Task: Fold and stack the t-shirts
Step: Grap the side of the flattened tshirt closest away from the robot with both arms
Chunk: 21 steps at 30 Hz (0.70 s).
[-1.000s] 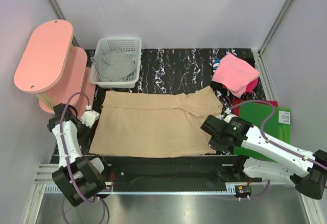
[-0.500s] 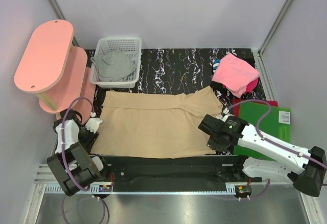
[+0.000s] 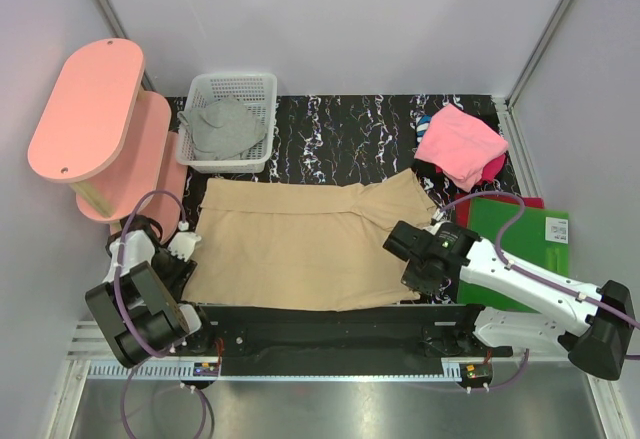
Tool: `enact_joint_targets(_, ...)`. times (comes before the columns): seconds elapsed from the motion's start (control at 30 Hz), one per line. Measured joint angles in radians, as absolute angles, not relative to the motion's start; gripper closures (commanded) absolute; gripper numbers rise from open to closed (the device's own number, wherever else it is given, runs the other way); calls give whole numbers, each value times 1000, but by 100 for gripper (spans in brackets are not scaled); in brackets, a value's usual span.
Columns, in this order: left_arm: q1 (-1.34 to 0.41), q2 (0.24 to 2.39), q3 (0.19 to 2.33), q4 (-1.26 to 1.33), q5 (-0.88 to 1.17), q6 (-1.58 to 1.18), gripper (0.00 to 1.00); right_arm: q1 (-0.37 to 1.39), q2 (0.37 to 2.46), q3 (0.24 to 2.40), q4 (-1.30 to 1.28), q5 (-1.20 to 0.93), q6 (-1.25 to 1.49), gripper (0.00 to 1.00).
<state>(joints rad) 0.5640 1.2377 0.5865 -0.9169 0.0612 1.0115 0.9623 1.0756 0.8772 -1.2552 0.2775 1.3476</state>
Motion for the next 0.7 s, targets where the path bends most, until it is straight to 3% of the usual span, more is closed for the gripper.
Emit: enact_joint_targets(0.7,478,1195,568,-925,86,1037,42,962,1089,877,-1253,277,1347,100)
